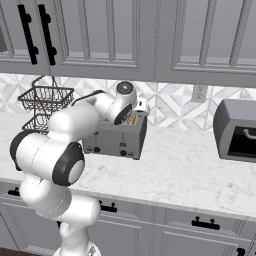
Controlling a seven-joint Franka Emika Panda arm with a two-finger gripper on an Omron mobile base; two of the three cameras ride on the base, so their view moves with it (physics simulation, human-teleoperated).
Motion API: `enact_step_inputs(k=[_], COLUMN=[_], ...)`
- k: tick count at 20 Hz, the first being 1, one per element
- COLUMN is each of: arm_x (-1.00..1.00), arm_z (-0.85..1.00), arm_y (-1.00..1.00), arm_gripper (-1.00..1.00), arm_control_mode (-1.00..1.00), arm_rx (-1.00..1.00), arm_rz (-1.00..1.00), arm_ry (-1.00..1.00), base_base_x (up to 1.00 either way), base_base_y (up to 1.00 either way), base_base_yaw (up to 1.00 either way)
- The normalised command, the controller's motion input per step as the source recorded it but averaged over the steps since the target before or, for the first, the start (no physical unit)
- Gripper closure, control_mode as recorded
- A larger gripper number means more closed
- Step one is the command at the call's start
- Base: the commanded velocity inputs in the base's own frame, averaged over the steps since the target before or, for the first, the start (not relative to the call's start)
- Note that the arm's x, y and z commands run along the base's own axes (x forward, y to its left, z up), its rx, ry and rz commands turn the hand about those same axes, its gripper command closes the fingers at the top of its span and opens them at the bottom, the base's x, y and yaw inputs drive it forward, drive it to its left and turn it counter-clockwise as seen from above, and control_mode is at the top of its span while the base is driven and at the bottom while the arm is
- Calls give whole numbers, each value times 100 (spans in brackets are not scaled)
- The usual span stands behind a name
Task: Start the toaster. Once the lever pops up, take the bread to the plate on the dining counter.
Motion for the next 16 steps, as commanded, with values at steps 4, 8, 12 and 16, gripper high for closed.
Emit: enact_step_inputs(k=[4, 8, 12, 16], arm_x=[0, 0, 0, 0], arm_z=[0, 0, 0, 0], arm_y=[0, 0, 0, 0], arm_gripper=[-100, -100, -100, -100], arm_control_mode=[-100, -100, -100, -100], arm_rx=[0, 0, 0, 0], arm_rz=[0, 0, 0, 0], arm_ry=[0, 0, 0, 0], base_base_x=[0, 0, 0, 0], base_base_y=[0, 0, 0, 0], base_base_yaw=[0, 0, 0, 0])
